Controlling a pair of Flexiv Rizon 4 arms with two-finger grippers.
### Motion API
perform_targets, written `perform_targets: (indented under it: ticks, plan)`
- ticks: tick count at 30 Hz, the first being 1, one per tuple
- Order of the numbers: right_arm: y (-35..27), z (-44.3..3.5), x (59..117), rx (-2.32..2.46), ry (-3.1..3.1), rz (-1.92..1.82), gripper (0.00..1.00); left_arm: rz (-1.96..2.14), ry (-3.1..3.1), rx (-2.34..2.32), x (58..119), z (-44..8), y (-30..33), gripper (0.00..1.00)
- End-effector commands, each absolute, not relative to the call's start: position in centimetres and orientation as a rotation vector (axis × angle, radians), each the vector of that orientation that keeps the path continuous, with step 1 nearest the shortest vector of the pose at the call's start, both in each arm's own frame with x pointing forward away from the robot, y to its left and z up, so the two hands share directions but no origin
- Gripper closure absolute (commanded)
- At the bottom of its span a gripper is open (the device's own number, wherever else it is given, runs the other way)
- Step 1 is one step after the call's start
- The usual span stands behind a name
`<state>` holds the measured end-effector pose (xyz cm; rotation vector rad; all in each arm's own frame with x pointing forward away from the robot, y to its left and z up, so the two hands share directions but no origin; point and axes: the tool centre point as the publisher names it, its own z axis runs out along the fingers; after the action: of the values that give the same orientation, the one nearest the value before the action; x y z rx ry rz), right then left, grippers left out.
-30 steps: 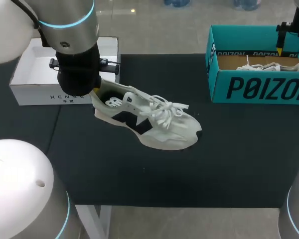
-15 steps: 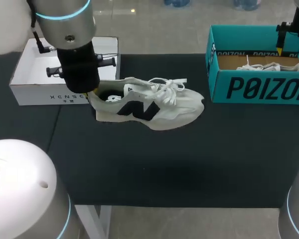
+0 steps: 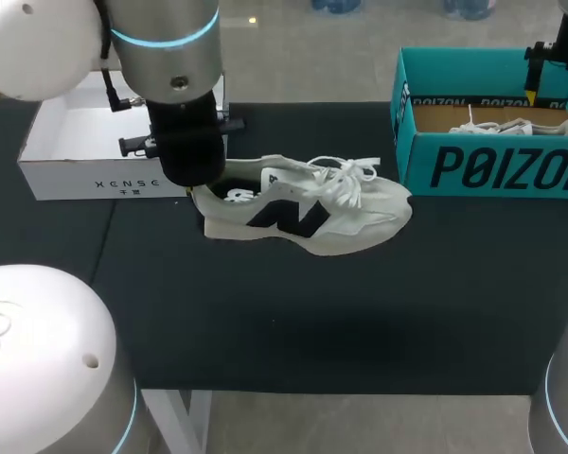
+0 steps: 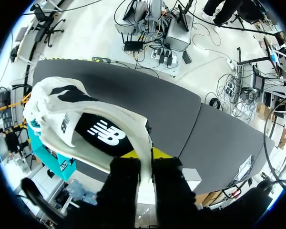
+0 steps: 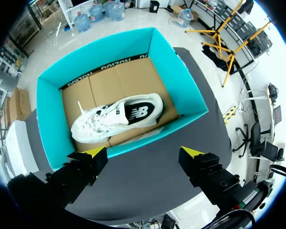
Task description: Take the shoe out of the shoebox, open the shoe tongue, remove and reinsert the insole, then place the shoe into the shoebox
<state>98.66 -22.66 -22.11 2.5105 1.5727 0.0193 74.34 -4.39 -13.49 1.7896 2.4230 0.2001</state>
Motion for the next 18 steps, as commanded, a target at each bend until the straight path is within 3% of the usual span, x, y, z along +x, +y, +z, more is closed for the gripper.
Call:
perform_targets:
  ticks: [1,18]
  plan:
    - [-22.7,-22.1,98.6,2.509,1.572,0.022,0.00,0.205,2.442,1.767,74.5,-13.9,-5.2,1.00]
    - [-22.7,-22.1,98.6,2.509,1.572,0.022,0.00,0.210,2.428,1.839,74.6,-24.0,-8.9,1.00]
